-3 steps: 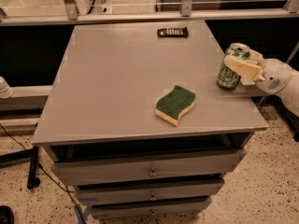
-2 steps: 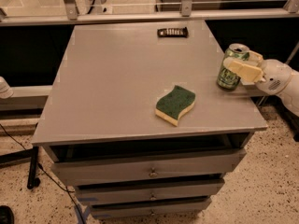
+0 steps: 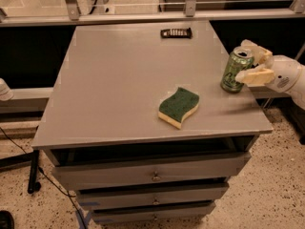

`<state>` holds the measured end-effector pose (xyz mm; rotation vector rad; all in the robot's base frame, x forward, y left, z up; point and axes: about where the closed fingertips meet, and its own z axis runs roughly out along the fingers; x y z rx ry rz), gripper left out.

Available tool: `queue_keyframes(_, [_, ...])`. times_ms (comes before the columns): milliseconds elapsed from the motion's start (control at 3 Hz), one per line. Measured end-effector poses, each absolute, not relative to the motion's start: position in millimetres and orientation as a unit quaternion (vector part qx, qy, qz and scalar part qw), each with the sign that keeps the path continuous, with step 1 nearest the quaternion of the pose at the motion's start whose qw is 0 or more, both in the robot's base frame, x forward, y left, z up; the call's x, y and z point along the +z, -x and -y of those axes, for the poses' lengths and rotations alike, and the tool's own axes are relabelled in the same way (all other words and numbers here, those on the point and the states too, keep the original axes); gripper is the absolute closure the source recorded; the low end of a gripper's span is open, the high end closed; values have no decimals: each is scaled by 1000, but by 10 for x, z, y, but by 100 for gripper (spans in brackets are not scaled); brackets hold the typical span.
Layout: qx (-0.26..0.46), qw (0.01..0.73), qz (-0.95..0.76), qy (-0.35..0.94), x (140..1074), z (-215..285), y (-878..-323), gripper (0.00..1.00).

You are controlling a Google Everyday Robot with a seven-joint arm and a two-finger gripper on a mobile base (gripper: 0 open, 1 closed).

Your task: Place green can upright

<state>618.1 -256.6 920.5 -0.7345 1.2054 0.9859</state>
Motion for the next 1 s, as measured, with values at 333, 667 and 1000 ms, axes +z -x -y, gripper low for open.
queue_keyframes(333, [391,642,-555,356,9540,2768,-6015,0])
queue_keyframes(667, [331,630,-577,400,10093,2933,-5831,0])
queue_keyframes(1000, [321,637,-575,401,10208,3006,-5806,0])
